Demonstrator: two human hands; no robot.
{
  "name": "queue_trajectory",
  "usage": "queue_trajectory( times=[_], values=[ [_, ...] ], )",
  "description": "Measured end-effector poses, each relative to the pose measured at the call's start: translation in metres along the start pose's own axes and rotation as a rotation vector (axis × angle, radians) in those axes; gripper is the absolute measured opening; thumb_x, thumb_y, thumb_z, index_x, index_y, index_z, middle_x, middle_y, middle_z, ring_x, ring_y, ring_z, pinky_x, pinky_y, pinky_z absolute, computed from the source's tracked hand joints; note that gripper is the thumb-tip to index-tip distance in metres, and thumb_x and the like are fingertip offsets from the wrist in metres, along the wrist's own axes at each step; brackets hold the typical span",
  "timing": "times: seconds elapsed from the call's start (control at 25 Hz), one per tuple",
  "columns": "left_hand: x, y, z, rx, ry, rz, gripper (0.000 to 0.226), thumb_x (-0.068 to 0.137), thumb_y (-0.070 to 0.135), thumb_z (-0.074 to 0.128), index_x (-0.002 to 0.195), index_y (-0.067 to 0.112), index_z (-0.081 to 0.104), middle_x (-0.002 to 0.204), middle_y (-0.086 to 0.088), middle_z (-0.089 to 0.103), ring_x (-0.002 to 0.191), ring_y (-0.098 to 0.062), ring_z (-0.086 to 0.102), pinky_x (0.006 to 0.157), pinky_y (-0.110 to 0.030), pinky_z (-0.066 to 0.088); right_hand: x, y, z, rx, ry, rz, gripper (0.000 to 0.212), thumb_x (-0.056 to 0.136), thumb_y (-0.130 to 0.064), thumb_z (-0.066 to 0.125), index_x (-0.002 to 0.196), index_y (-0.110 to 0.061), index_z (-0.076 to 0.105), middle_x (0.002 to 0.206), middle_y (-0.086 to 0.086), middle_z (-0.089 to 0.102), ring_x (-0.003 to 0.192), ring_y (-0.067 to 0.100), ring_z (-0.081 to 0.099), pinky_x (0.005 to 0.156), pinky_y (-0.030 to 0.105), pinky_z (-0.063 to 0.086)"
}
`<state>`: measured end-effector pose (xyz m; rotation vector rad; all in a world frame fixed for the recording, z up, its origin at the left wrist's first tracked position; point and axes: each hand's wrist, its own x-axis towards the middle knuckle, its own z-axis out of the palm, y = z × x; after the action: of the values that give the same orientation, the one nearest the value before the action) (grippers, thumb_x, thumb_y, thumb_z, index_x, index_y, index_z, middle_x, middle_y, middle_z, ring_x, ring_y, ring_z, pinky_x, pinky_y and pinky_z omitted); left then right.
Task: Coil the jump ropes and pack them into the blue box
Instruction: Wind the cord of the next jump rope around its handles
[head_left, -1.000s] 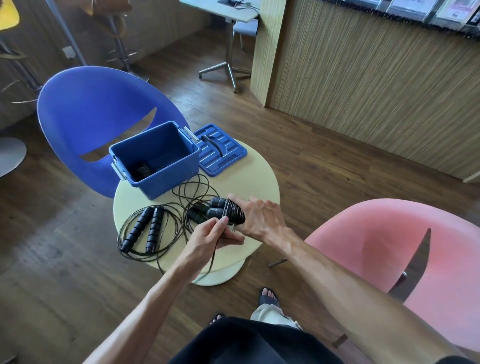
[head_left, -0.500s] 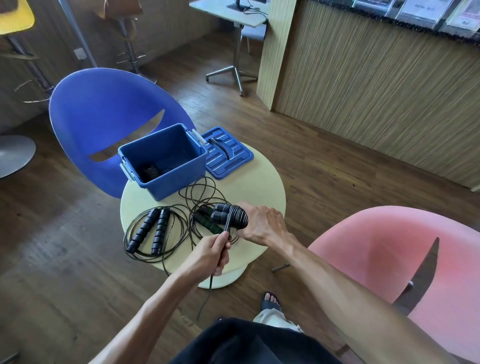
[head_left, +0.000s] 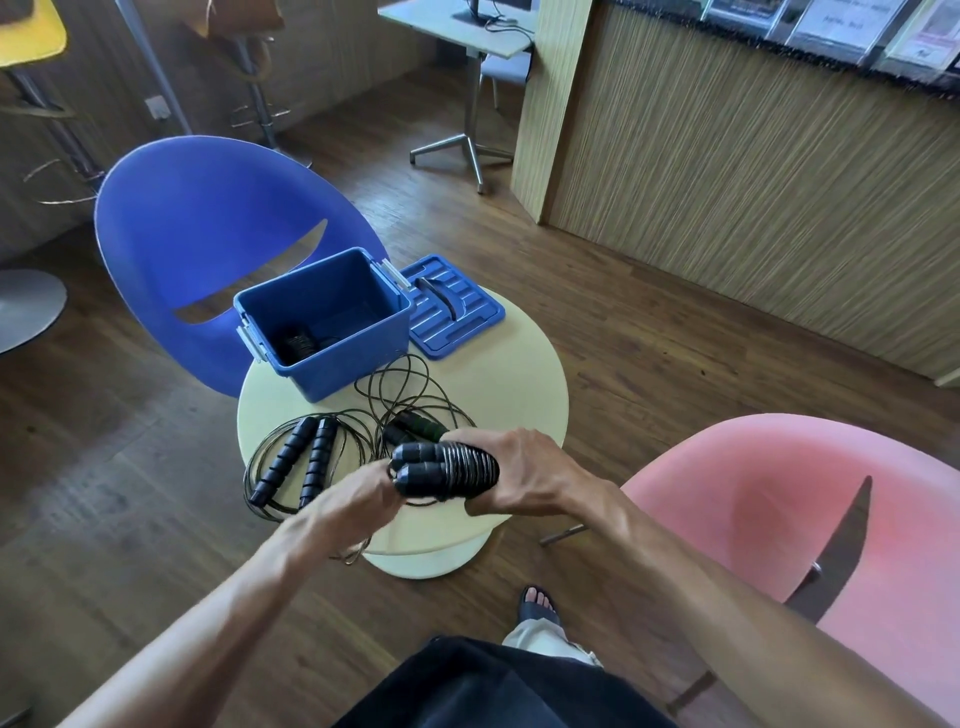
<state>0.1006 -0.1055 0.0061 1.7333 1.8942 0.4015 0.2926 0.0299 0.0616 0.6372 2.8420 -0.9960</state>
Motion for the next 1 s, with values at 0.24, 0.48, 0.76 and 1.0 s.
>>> queue_trajectory(
  times=[0.24,0.48,0.76,1.0],
  values=[
    [0.025,0.02,-0.045,0.378,-0.151,0.239,0.007,0.098,0.018,0.047,0.091,0.019,0.045,0.079,0.001,0.055,0.065,-0.016,0.051,0.057,-0.023,0.038,-0.008,0.002,-0.011,-0.22,-0.057,-0.096,0.07,0.07,-0.038,0.076,0.132,-0.044,0.045,0.099,-0.009,0.068,0.087,0.017,0.064,0.074,0.029,0.048],
    [0.045,0.064,-0.06,0.704,-0.114,0.145,0.025,0.095,0.04,0.051,0.093,0.018,0.062,0.083,0.001,0.062,0.076,-0.018,0.062,0.062,-0.028,0.04,-0.01,0.004,0.002,-0.505,-0.066,-0.045,0.055,0.074,-0.039,0.071,0.125,-0.037,0.049,0.094,0.0,0.067,0.084,0.027,0.064,0.067,0.031,0.039],
    [0.046,0.033,-0.076,0.561,-0.124,0.084,0.033,0.09,0.059,0.05,0.094,0.028,0.061,0.074,0.011,0.049,0.07,-0.013,0.051,0.061,-0.026,0.036,-0.01,0.008,-0.003,-0.41,0.011,-0.056,0.066,0.074,-0.04,0.07,0.134,-0.041,0.044,0.094,0.0,0.066,0.074,0.023,0.056,0.066,0.028,0.036],
    [0.037,-0.007,-0.058,0.505,-0.189,0.04,0.03,0.097,0.045,0.045,0.073,0.027,0.05,0.071,0.009,0.053,0.063,-0.012,0.051,0.058,-0.028,0.044,-0.015,0.01,-0.002,-0.291,0.125,-0.094,0.071,0.071,-0.082,0.063,0.125,-0.038,0.049,0.093,-0.009,0.071,0.078,0.015,0.066,0.065,0.026,0.046]
  ],
)
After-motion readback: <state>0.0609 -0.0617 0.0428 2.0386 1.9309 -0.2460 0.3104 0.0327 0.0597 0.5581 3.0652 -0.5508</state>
